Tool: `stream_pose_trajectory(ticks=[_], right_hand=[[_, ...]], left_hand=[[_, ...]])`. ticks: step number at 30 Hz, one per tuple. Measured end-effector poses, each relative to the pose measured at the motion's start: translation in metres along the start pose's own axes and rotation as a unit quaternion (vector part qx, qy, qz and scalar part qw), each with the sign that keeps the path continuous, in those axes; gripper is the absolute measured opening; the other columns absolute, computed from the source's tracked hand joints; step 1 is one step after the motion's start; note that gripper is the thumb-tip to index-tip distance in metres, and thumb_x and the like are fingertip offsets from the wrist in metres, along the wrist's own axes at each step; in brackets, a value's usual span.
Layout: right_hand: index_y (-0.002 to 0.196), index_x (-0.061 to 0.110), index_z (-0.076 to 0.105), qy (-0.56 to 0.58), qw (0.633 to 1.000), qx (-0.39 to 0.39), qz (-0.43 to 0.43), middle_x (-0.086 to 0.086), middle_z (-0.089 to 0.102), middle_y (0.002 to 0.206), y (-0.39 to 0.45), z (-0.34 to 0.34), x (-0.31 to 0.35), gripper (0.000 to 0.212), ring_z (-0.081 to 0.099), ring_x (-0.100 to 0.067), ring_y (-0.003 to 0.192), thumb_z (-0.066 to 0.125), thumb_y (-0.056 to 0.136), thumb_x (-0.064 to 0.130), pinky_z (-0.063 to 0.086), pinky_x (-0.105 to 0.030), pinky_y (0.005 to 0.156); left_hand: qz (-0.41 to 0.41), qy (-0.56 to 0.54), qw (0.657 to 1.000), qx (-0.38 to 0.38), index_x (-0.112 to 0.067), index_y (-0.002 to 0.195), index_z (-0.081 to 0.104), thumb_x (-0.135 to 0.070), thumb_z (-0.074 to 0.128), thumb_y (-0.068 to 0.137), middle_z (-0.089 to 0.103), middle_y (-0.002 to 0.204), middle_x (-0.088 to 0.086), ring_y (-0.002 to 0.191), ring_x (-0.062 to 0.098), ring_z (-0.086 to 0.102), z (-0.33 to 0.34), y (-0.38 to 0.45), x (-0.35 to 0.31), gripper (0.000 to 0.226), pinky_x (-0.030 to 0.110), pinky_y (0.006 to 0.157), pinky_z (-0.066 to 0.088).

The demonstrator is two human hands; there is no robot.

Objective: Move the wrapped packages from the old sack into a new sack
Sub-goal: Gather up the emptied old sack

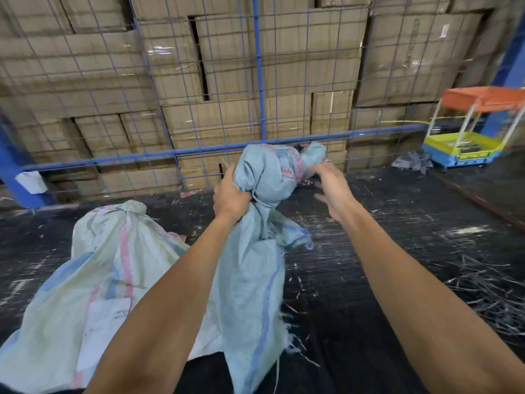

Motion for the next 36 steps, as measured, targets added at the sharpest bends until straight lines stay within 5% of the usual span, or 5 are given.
stream_pose_trajectory(ticks=[7,12,17,24,36], right_hand=[[0.14,0.023,0.047,-0.212,0.946,0.158,0.188,-0.01,0.049,0.139,-0.022,0.015,0.018,0.108,0.051,-0.043,0.124,0.058,0.057,0.092,0.055,-0.055,0.071],[0.114,0.008,0.068,0.063,0.966,0.148,0.203,-0.016,0.068,0.121,-0.027,0.025,-0.029,0.047,0.067,-0.035,0.104,0.074,0.07,0.024,0.051,-0.057,0.094],[0.116,0.013,0.057,0.315,0.926,0.129,0.164,-0.015,0.055,0.137,-0.028,0.032,-0.05,0.069,0.057,-0.035,0.117,0.076,0.05,0.021,0.044,-0.054,0.105],[0.116,0.01,0.067,0.387,0.891,0.128,0.202,-0.011,0.073,0.109,-0.048,0.041,-0.063,0.043,0.071,-0.028,0.096,0.05,0.094,0.041,0.054,-0.042,0.093],[0.124,0.02,0.06,0.045,0.994,-0.001,0.098,0.002,0.066,0.108,-0.024,0.007,-0.043,0.053,0.062,-0.02,0.09,0.065,0.085,0.055,0.048,-0.029,0.07]], left_hand=[[0.29,0.357,0.886,-0.056,-0.044,0.145,0.032,0.0,0.056,0.08,0.061,0.103,0.007,0.098,0.035,0.061,0.006,-0.036,-0.058,0.082,0.038,0.059,0.039],[0.325,0.227,0.918,0.032,-0.04,0.149,0.033,0.004,0.062,0.069,0.051,0.125,-0.001,0.115,0.025,0.05,0.017,-0.057,-0.051,0.095,0.041,0.074,0.049],[0.185,0.03,0.977,0.099,-0.057,0.149,0.02,-0.062,0.068,0.077,0.008,0.165,-0.009,0.152,0.008,-0.003,0.008,-0.05,-0.024,0.087,0.051,0.121,-0.011],[-0.092,-0.459,0.866,0.173,-0.038,0.151,0.033,-0.062,0.074,0.079,0.054,0.145,0.004,0.127,0.025,0.059,0.026,-0.051,-0.021,0.086,0.051,0.103,0.049],[-0.181,-0.323,0.926,-0.073,-0.018,0.131,0.057,-0.035,0.088,0.06,0.07,0.118,0.003,0.105,0.024,0.068,0.019,-0.043,-0.021,0.079,0.043,0.096,0.055]])
Point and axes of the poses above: each hand's wrist, its own y-axis towards the middle knuckle, its own z-axis out of the palm, x = y × z, the point moved 4 cm from there along y, towards the middle knuckle
